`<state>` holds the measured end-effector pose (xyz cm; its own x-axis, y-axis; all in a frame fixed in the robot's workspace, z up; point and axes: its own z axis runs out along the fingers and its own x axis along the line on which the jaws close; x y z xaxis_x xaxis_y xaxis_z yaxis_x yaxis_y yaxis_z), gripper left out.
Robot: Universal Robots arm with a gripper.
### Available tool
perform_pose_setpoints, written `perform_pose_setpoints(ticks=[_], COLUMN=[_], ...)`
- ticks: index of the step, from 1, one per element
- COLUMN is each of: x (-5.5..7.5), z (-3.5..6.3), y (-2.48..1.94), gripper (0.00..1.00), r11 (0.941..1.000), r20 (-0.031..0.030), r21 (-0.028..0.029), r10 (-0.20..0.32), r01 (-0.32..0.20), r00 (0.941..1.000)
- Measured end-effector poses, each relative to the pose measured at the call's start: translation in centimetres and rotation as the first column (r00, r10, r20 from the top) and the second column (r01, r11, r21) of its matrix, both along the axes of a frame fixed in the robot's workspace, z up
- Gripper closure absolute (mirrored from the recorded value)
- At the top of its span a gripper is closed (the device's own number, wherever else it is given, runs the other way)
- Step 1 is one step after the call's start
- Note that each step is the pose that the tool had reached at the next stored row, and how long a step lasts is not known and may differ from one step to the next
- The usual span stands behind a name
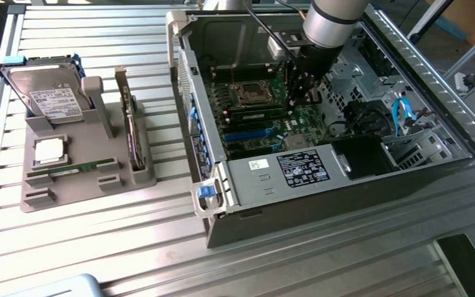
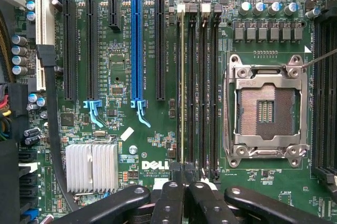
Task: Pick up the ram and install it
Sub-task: 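Press down the ram until it locks into place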
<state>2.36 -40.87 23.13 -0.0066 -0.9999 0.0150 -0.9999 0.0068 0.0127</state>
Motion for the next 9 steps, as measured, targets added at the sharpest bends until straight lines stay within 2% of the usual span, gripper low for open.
perform_pose_setpoints(ticks=[9], x=[0.00], z=[-0.09], y=[-0.01], gripper=[0.89], r11=[1.0000], r20=[0.0001], r21=[0.0001], r10=[0.000], r01=[0.000], r00=[1.0000])
